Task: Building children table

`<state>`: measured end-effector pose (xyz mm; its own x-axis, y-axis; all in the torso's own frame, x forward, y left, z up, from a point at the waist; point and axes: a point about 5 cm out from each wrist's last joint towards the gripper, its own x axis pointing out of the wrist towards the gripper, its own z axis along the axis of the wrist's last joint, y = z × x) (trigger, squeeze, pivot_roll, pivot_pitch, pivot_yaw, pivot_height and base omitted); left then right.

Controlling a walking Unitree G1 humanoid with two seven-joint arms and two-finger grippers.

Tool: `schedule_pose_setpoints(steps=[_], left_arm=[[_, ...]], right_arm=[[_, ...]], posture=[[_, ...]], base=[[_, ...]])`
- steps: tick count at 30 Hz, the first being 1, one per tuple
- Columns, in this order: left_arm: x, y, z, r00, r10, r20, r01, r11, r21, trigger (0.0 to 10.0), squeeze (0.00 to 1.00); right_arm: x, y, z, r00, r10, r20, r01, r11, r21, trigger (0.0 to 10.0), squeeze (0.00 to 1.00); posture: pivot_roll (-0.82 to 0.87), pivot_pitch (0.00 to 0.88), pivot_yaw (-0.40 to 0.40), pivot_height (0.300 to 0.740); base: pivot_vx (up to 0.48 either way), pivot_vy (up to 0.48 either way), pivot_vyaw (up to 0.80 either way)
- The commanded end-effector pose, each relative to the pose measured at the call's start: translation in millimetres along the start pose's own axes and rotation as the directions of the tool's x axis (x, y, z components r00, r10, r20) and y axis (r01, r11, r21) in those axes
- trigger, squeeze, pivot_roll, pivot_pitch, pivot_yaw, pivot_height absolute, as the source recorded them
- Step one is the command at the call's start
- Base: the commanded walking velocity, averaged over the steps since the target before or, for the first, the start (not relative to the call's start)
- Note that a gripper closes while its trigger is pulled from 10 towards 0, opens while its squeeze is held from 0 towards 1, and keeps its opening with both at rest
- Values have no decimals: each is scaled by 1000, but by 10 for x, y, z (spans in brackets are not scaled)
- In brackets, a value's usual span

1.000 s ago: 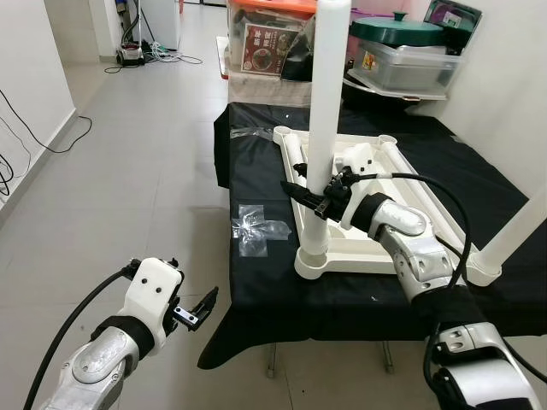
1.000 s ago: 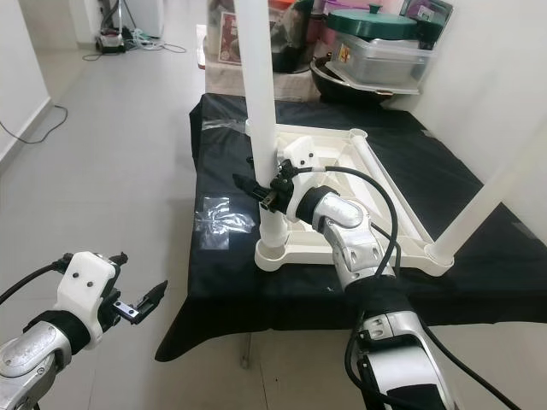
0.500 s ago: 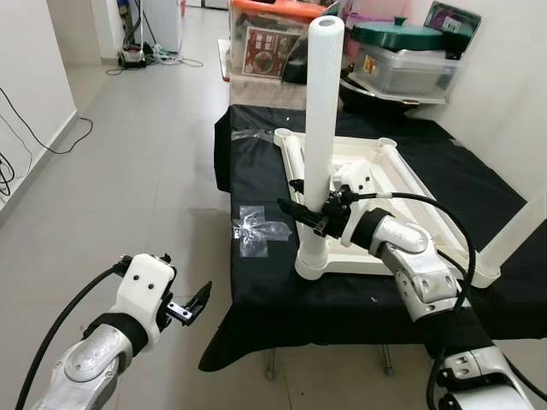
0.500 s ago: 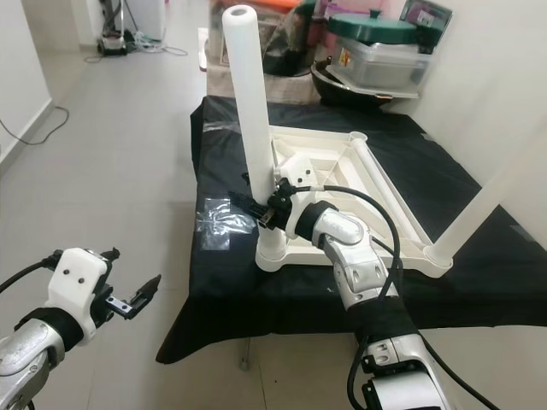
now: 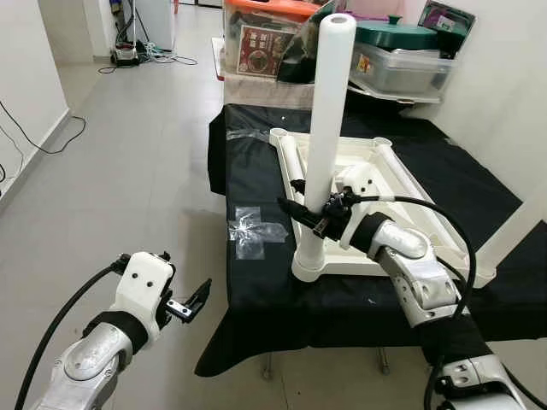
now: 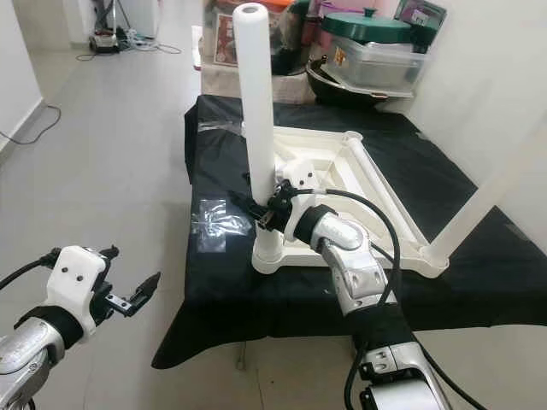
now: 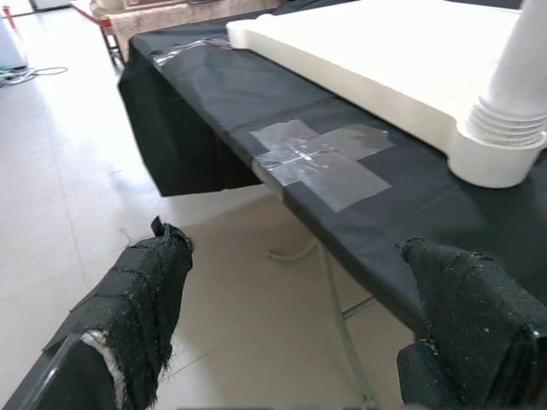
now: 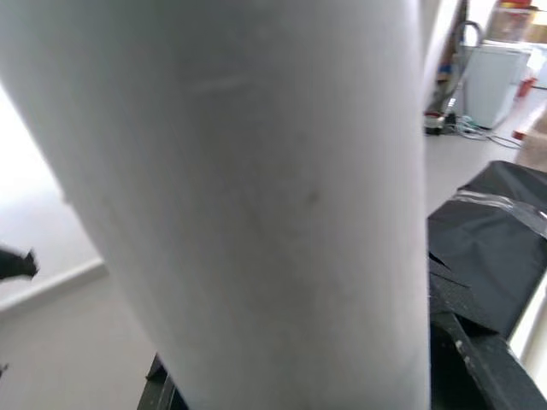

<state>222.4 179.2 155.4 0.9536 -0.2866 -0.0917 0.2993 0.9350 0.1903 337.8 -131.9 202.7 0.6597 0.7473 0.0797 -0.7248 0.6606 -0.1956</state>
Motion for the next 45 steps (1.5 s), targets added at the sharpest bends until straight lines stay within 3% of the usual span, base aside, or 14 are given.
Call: schedule_pose_setpoints(steps=[1,6,8,9,11,15,16,19,27,30,37,43,44,45], left_arm=[[-11,-17,13,1000,1,10,-1,1000,-26,10000,0],[-14,-2,19,1000,11,12,-11,1000,-29,10000,0],[-17,35,26,999,37,14,-37,999,-23,10000,0],[-17,35,26,999,37,14,-37,999,-23,10000,0],[-13,41,35,999,43,17,-43,999,-20,10000,0],[-9,37,39,999,42,19,-41,999,-21,10000,0],[-3,38,42,999,41,21,-41,999,-23,10000,0],[-1,40,43,999,41,21,-40,999,-23,10000,0],[29,53,38,999,40,25,-39,999,-33,10000,0],[31,47,34,999,43,27,-42,998,-44,10000,0],[25,67,29,998,50,25,-49,998,-49,10000,0],[23,69,29,998,54,26,-53,997,-49,10000,0],[20,71,28,998,59,25,-58,997,-47,10000,0],[20,71,28,998,59,25,-58,997,-47,10000,0]], right_arm=[[-12,92,-190,998,26,-55,-20,994,108,0,0],[-10,70,-266,995,-47,-91,63,981,181,0,0],[-17,50,-427,961,-212,-175,243,952,184,0,0],[-17,50,-427,961,-212,-175,243,952,184,0,0],[-25,102,-545,922,-310,-231,356,914,195,0,0],[-26,150,-582,911,-331,-246,385,896,222,0,0],[-40,238,-616,909,-335,-248,395,883,253,0,0],[-45,259,-618,913,-329,-243,388,885,259,0,0],[-37,275,-476,970,-194,-149,229,932,280,0,0],[-47,335,-383,996,-59,-72,78,955,287,0,0],[-71,354,-410,997,54,-57,-35,952,303,0,0],[-60,310,-457,997,19,-81,5,956,294,0,0],[-39,229,-525,984,-91,-150,128,959,254,0,0],[-39,229,-525,984,-91,-150,128,959,254,0,0]], posture=[[128,0,-161,740],[136,0,-167,740],[136,0,-167,740],[136,0,-167,740],[136,0,-163,740],[138,0,-163,740],[135,0,-155,740],[131,0,-152,740],[126,0,-153,740],[127,0,-153,740],[137,0,-160,740],[141,0,-165,740],[143,0,-168,740],[143,0,-168,740]], base=[[0,0,0],[0,0,0],[0,0,0],[0,0,0],[0,0,0],[0,0,0],[0,0,0],[0,0,0],[0,0,0],[0,0,0],[0,0,0],[0,0,0],[0,0,0],[0,0,0]])
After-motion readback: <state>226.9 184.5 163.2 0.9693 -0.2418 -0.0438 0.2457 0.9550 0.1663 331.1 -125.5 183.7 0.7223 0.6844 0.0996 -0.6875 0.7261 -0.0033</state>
